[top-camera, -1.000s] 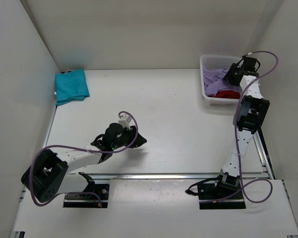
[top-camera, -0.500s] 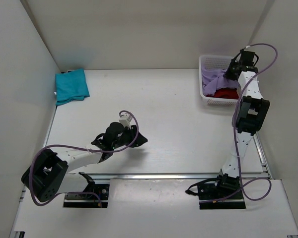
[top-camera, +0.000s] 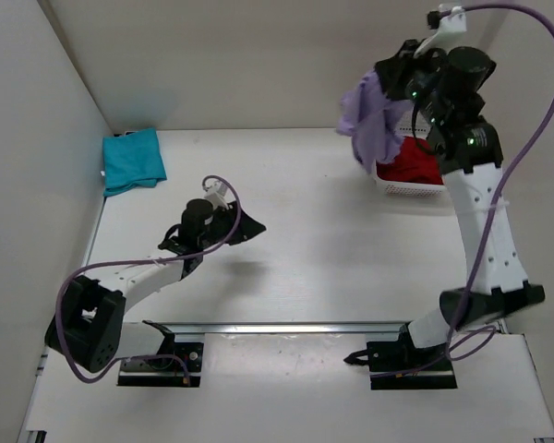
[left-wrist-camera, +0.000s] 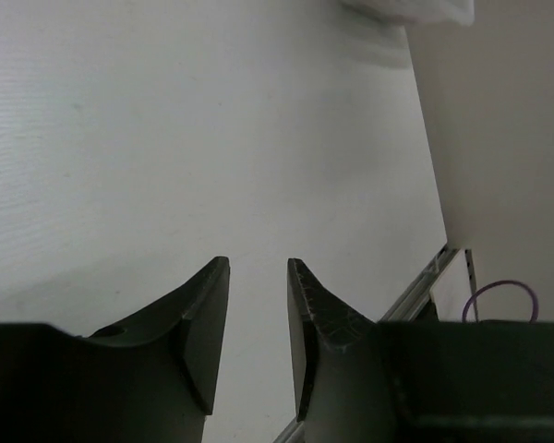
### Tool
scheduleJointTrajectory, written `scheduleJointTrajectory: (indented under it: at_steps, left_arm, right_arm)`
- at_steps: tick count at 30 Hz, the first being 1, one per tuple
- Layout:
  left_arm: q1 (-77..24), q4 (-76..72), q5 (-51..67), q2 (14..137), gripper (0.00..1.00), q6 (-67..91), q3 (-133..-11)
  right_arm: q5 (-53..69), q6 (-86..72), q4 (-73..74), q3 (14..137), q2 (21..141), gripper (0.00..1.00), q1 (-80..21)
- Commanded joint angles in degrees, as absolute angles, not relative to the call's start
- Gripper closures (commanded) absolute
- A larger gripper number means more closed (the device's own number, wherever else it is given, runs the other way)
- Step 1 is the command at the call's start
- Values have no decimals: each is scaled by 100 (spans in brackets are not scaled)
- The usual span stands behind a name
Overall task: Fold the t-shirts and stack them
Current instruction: Grab crumpled tshirt from bin with the right arm, then move the tshirt to the center of the board
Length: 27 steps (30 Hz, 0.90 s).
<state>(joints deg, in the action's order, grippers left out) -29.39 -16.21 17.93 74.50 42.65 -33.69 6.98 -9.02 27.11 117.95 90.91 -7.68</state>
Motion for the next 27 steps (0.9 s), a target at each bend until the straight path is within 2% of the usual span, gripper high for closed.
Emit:
scheduleJointTrajectory:
  at_steps: [1, 3, 6, 8, 10, 12, 14, 17, 18, 19, 21, 24, 25, 27]
  left_arm:
    - [-2297, -1424, 2197, 7050, 57, 4500, -3411]
    - [-1883, -1319, 2338, 6830, 58, 4561, -3288]
    - [-1031, -1231, 2504, 6339, 57, 4640, -3077]
    - [-618, -1143, 2575, 6083, 56, 4615, -2980]
    - [-265, -1037, 2610, 5829, 56, 4649, -2857]
    - [-1, -880, 2611, 5512, 55, 4562, -2769]
    - [0, -520, 2392, 5310, 55, 4238, -2760]
    - [-52, -272, 2145, 5081, 55, 4157, -2594]
    - [-88, -281, 2162, 5063, 55, 4140, -2532]
    - [-157, -290, 2197, 5071, 54, 4148, -2444]
    - [-376, -229, 2014, 5106, 55, 4096, -2373]
    - [-1193, -299, 1434, 5282, 55, 4052, -2443]
    - [-1509, -255, 1180, 5361, 55, 4026, -2496]
    - [-1775, -290, 941, 5475, 55, 3982, -2461]
  right_arm:
    - [556, -537, 1874, 11339, 8298, 99, -1685]
    - [264, -230, 1705, 11040, 7903, 99, -2545]
    - [595, -368, 1468, 10715, 7639, 99, -2891]
    - [982, -692, 1207, 10226, 7516, 99, -2674]
    - [1656, -1342, 515, 9206, 7252, 99, -2234]
    - [2598, -2438, -575, 7662, 7338, 99, -1620]
    - [2768, -2584, -764, 7225, 8003, 98, -1670]
    - [2883, -2207, -13, 8083, 9407, 94, -1749]
    - [2717, -2032, 661, 8791, 9691, 89, -1775]
    - [2638, -1865, 1251, 9468, 10147, 78, -1723]
    - [2436, -1767, 1642, 10072, 10345, 71, -1697]
    - [1813, -1749, 1222, 9163, 9627, 61, -1880]
    - [1715, -1784, 1056, 8897, 9467, 61, -1977]
    - [1713, -2117, 635, 7592, 8828, 72, -2214]
